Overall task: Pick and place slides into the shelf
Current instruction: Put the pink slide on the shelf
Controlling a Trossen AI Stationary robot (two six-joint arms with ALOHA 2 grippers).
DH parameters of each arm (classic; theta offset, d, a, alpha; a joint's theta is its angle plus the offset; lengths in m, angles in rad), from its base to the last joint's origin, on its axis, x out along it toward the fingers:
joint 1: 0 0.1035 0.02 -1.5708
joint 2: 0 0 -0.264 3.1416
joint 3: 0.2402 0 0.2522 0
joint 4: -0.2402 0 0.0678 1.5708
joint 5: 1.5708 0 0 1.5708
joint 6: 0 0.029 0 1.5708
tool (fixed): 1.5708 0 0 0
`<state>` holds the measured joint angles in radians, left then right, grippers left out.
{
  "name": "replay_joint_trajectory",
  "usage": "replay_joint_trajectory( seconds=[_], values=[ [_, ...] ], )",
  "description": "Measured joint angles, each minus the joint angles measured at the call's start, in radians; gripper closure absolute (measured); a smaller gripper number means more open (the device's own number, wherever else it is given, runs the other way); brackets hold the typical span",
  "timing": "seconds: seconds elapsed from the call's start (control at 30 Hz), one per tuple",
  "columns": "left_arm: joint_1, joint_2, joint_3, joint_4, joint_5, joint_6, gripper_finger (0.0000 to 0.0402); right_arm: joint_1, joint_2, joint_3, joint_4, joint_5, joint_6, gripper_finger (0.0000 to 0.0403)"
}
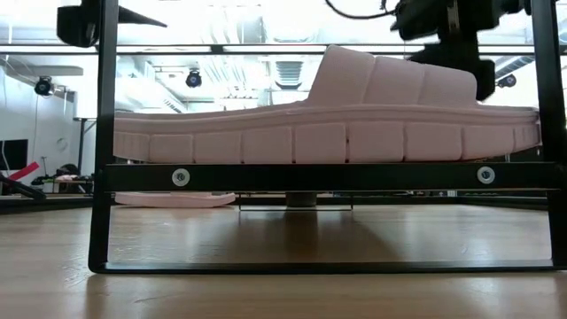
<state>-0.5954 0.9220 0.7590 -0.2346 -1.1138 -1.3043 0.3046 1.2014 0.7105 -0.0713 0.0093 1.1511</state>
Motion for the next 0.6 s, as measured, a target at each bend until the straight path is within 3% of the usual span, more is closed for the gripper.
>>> replay_joint_trajectory(
  seconds=[0.4,0.6],
  values=[
    [0.107,-0.131,-0.144,-0.027,0.003,-0.118,0.0140,0.000,-0.061,0.012,0.008,0.054,-0.001,0.0252],
    [0.216,-0.195,-0.216,-0.040,0.115,-0.150,0.0140,0.000,-0.061,0.062,0.009,0.058,-0.028,0.0252]
  ],
)
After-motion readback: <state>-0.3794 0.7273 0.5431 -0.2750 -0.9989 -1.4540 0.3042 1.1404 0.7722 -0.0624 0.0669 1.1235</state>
